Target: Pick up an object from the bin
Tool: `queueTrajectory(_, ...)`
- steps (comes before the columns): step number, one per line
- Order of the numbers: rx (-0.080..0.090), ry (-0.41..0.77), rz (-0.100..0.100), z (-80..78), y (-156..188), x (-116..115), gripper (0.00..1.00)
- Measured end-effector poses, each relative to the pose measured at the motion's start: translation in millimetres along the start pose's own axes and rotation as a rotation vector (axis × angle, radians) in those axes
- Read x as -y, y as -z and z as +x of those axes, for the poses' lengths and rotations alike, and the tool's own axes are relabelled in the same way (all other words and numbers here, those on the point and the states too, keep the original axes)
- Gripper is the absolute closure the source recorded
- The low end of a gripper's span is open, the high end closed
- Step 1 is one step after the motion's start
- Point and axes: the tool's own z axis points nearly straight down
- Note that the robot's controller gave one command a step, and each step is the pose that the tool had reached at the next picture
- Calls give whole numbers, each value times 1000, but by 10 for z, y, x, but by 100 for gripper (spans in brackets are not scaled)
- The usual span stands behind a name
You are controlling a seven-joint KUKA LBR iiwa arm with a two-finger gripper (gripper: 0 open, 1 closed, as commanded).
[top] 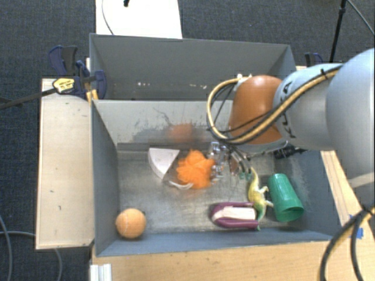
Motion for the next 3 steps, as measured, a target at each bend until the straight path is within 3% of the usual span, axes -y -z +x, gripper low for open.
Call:
queueTrajectory(1,-12,-70,1,271,1184,-26,100)
queueTrajectory(2,-12,-69,2,272,1183,-26,100)
queueTrajectory(3,-17,-49,3,284,1668,-162,100)
